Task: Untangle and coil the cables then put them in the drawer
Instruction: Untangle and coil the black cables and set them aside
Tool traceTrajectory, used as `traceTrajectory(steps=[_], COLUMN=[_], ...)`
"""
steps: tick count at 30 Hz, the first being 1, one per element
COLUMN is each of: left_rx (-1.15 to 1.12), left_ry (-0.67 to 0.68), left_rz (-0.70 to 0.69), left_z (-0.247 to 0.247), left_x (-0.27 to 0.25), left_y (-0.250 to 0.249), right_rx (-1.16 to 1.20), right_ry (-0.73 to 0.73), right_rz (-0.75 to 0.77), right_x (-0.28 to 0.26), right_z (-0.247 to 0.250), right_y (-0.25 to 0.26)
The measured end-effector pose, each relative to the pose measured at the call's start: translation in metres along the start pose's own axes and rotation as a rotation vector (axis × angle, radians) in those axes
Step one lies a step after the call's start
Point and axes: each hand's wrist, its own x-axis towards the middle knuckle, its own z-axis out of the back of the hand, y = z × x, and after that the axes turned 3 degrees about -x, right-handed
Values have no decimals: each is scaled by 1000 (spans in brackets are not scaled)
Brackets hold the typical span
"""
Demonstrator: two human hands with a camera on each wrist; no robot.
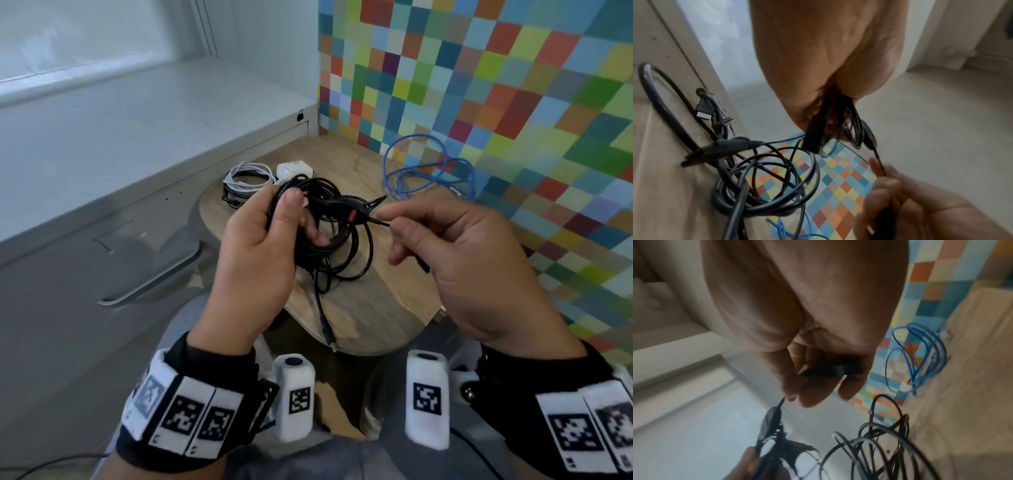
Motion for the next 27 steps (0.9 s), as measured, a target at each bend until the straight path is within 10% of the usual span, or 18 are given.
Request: traceTrajectory(steps=[11, 18, 27], left_rx=[-292, -148, 93], left_ry=[12, 39, 107], left_rz=[28, -132, -171], left_z=[-5, -10, -9], left_x=[-1, 6, 2], left_y=[-15, -42, -39], right_rx=[-178, 24, 58], right_ry=[42, 248, 150], right_rz=[66, 147, 3], right_x=[-6, -2, -1], right_z=[0, -25, -32], right_y=[6, 30, 25])
